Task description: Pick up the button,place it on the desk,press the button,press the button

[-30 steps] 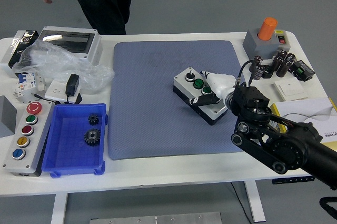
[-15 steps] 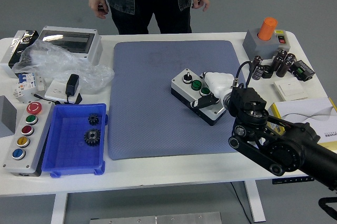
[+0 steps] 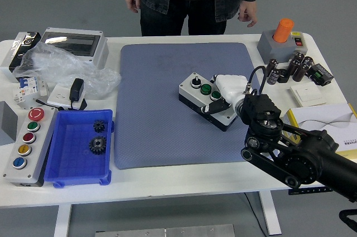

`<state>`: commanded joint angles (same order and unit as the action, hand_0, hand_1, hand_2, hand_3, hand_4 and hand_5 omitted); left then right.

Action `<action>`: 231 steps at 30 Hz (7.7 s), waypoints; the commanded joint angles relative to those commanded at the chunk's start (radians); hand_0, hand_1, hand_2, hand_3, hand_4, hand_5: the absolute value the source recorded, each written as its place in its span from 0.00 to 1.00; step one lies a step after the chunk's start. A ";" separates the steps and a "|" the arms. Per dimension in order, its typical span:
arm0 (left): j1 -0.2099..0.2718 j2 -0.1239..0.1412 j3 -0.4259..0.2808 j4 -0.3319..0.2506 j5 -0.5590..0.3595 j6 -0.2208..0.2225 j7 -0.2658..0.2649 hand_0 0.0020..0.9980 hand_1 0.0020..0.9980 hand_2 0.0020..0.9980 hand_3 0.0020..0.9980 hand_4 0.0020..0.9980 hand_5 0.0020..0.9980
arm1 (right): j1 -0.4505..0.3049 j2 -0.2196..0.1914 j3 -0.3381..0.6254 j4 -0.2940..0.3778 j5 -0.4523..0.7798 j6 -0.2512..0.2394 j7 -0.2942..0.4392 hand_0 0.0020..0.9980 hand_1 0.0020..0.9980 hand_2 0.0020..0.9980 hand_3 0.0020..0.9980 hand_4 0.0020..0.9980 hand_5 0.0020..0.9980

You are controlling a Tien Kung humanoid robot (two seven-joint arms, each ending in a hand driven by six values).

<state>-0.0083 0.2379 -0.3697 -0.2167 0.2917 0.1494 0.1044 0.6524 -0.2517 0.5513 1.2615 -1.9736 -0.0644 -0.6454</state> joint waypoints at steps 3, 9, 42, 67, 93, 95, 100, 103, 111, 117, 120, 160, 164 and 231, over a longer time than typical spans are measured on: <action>0.001 -0.001 0.001 0.000 -0.001 0.002 -0.002 0.67 0.69 0.61 0.64 0.61 0.34 | 0.002 -0.005 -0.010 0.003 -0.002 -0.022 0.000 0.19 0.40 0.41 0.39 0.82 0.27; 0.001 -0.002 0.002 0.001 -0.004 0.005 -0.005 0.67 0.69 0.61 0.64 0.62 0.35 | 0.019 -0.030 -0.052 0.016 0.004 -0.078 0.006 0.18 0.40 0.40 0.38 0.82 0.29; -0.001 -0.006 0.008 0.003 -0.008 0.021 -0.024 0.67 0.69 0.62 0.65 0.63 0.39 | 0.066 -0.091 -0.186 0.014 0.047 -0.154 0.077 0.19 0.42 0.38 0.34 0.69 0.22; -0.010 -0.008 0.009 0.002 -0.006 0.026 -0.029 0.67 0.70 0.62 0.65 0.63 0.41 | 0.071 -0.094 -0.211 0.011 0.095 -0.208 0.151 0.24 0.40 0.32 0.30 0.42 0.06; -0.014 -0.008 0.017 0.001 -0.004 0.027 -0.029 0.67 0.70 0.62 0.65 0.63 0.42 | 0.216 -0.109 -0.471 -0.108 -0.003 -0.423 0.479 0.30 0.42 0.34 0.32 0.41 0.00; -0.015 -0.008 0.019 0.001 -0.005 0.027 -0.029 0.67 0.70 0.62 0.65 0.63 0.42 | 0.218 -0.103 -0.474 -0.139 0.004 -0.431 0.495 0.30 0.42 0.34 0.32 0.41 0.00; -0.015 -0.009 0.023 0.002 -0.006 0.027 -0.029 0.67 0.70 0.62 0.65 0.63 0.41 | 0.216 -0.097 -0.471 -0.189 0.024 -0.447 0.524 0.31 0.43 0.34 0.33 0.41 0.00; -0.017 -0.009 0.024 0.002 -0.007 0.027 -0.029 0.67 0.70 0.62 0.65 0.63 0.41 | 0.214 -0.097 -0.469 -0.201 0.031 -0.450 0.531 0.31 0.43 0.34 0.33 0.41 0.00; -0.017 -0.010 0.027 0.001 -0.011 0.027 -0.029 0.67 0.70 0.62 0.65 0.63 0.41 | 0.212 -0.103 -0.458 -0.193 0.054 -0.442 0.539 0.32 0.44 0.34 0.33 0.41 0.00; -0.017 -0.011 0.029 0.001 -0.012 0.027 -0.029 0.67 0.70 0.62 0.64 0.63 0.42 | 0.215 -0.107 -0.454 -0.179 0.038 -0.432 0.547 0.32 0.45 0.34 0.33 0.41 0.00; -0.018 -0.011 0.030 0.001 -0.013 0.027 -0.029 0.67 0.70 0.62 0.64 0.63 0.42 | 0.219 -0.107 -0.465 -0.176 0.011 -0.435 0.554 0.33 0.46 0.37 0.34 0.43 0.00; -0.019 -0.009 0.037 -0.001 -0.014 0.025 -0.029 0.67 0.70 0.62 0.64 0.62 0.41 | 0.236 -0.139 -0.480 -0.124 -0.054 -0.425 0.535 0.67 0.75 0.83 0.86 0.65 0.11; -0.019 -0.009 0.038 -0.001 -0.015 0.026 -0.030 0.67 0.70 0.62 0.64 0.62 0.41 | 0.234 -0.151 -0.466 -0.103 -0.025 -0.419 0.530 0.66 0.75 0.83 0.86 0.68 0.13; -0.005 -0.009 0.052 0.003 -0.033 0.027 -0.033 0.67 0.69 0.62 0.64 0.61 0.41 | 0.053 -0.372 -0.192 0.254 0.086 -0.132 0.341 0.65 0.68 0.70 0.75 0.71 0.41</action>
<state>-0.0132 0.2288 -0.3172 -0.2134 0.2582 0.1763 0.0711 0.7049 -0.6234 0.3594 1.5159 -1.8873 -0.1959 -0.3047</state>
